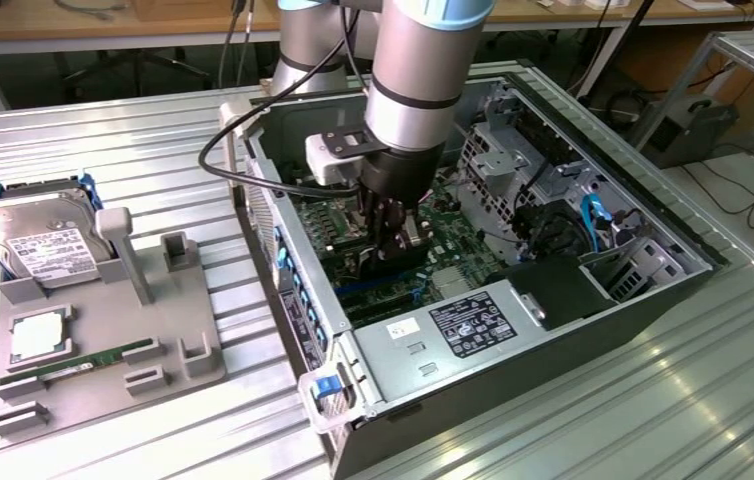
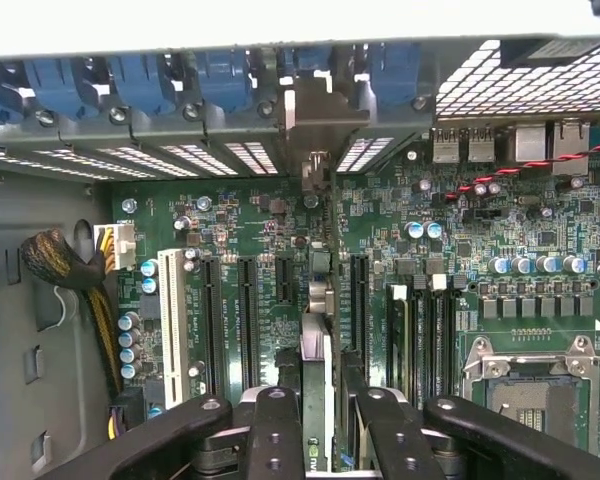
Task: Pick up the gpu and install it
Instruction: 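Insert the gpu into the slot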
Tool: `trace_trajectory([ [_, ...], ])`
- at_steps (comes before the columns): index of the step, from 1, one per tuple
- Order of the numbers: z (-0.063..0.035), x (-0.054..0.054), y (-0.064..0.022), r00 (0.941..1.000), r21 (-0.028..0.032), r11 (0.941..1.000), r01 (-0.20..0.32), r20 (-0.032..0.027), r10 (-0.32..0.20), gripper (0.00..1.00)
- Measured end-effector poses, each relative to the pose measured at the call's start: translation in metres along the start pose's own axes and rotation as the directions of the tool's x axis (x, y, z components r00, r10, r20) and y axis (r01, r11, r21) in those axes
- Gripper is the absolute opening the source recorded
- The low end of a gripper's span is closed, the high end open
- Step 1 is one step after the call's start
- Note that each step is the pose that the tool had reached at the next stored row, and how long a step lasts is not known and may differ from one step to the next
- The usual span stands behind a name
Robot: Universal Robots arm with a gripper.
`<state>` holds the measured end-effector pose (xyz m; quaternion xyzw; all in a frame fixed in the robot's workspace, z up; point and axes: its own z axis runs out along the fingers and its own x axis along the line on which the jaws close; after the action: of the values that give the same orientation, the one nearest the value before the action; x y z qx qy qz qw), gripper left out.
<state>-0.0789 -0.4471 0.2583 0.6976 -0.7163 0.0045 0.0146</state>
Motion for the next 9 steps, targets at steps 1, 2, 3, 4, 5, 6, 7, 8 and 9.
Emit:
trace_trajectory([
  [1,0.0,-0.0002,-0.0001,1.0,0.0,1.0,0.0,0.0,0.0,0.26],
  [2,0.0,-0.0006,-0.0003,1.0,0.0,1.0,0.0,0.0,0.0,0.26],
  [3,0.0,-0.0008,-0.0004,1.0,0.0,1.0,0.0,0.0,0.0,0.26],
  [4,-0.0001,-0.001,-0.0004,1.0,0.0,1.0,0.0,-0.0001,0.0,0.26],
  [5,-0.0001,-0.0012,-0.0004,1.0,0.0,1.0,0.0,-0.0001,0.0,0.26],
  [6,-0.0001,-0.0012,-0.0004,1.0,0.0,1.0,0.0,0.0,0.0,0.26],
  [7,-0.0001,-0.0012,-0.0004,1.0,0.0,1.0,0.0,-0.0001,0.0,0.26],
  [8,0.0,-0.0012,-0.0004,1.0,0.0,1.0,0.0,0.0,0.0,0.26],
  [9,0.0,-0.0012,-0.0004,1.0,0.0,1.0,0.0,0.0,0.0,0.26],
])
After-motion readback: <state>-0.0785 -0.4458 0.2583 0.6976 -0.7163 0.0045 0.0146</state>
